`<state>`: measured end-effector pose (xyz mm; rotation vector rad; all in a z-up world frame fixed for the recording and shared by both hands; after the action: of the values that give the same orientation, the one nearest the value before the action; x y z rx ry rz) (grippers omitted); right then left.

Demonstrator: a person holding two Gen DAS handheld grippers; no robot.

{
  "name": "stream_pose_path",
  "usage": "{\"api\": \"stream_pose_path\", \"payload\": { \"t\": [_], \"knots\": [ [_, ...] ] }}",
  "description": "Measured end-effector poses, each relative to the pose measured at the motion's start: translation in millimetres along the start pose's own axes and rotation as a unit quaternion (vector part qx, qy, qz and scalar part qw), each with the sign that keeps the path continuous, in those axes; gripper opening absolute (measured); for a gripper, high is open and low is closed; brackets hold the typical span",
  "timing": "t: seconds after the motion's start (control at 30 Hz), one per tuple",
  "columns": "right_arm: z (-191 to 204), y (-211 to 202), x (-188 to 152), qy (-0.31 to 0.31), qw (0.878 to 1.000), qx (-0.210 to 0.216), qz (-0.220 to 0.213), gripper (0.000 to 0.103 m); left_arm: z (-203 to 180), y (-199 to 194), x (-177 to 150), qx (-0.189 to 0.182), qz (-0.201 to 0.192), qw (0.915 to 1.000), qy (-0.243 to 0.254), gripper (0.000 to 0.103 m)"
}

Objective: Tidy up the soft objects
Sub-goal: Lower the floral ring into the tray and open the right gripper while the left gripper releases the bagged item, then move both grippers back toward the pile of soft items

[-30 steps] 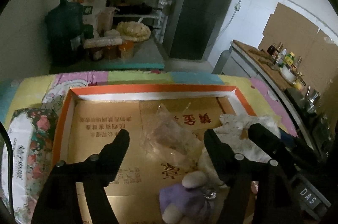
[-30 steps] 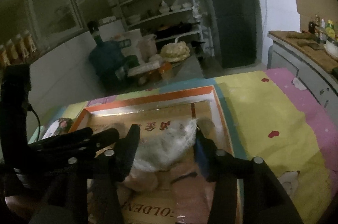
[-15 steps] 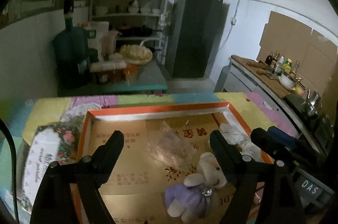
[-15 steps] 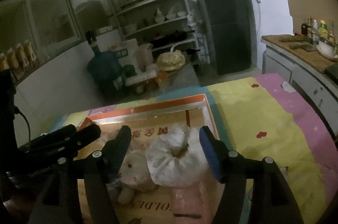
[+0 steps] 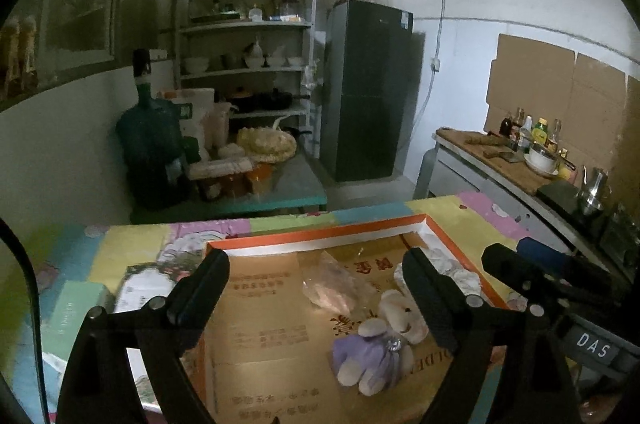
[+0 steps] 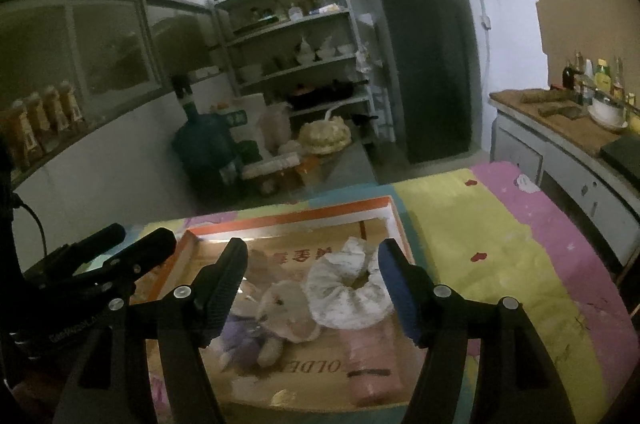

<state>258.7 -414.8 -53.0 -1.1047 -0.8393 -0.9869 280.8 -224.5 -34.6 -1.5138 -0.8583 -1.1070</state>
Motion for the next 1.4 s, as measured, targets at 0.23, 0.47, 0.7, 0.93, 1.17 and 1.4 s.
{"api": "stream_pose_path", "payload": {
  "t": [0.23, 0.47, 0.7, 0.93, 1.17, 1.4],
  "knots": [
    [26.2, -21.7, 4.5, -0.013, 1.0, 0.01, -0.015, 0.07, 12.0, -31.0, 12.9, 0.01, -0.024, 0.9997, -0.001, 0.088],
    [60.4, -43.4, 8.1, -0.03, 0.999, 0.022, -0.032, 0.07, 27.4, -59.4, 19.4, 0.019, -0.04, 0.999, -0.002, 0.088],
    [91.2, -58.6, 6.2, -0.041, 0.998, 0.034, -0.037, 0.07, 46.3, -87.9, 22.0, 0.027, -0.055, 0.9981, -0.006, 0.088],
    [118.9, -73.2, 3.0, -0.05, 0.997, 0.044, -0.043, 0.07, 62.3, -111.8, 22.1, 0.037, -0.064, 0.9973, -0.008, 0.088],
    [145.2, -82.8, -3.5, -0.057, 0.996, 0.057, -0.045, 0.07, 86.6, -131.1, 17.8, 0.054, -0.067, 0.9962, -0.013, 0.088],
    [171.8, -88.6, -14.4, -0.067, 0.994, 0.072, -0.039, 0.07, 108.1, -146.6, 10.2, 0.069, -0.064, 0.9954, -0.014, 0.088]
  ]
}}
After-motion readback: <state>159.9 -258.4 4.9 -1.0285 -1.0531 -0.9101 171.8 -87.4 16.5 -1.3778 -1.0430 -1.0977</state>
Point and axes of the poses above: each gripper's, at about its wrist camera, not at the fingertips, and y roughly the way its jaws point, z to its left, x to its top, the point moved 7 cm from there along y, roughly the way its jaws point, and after that the axes turned 12 degrees about -z, right-handed, at the moved point
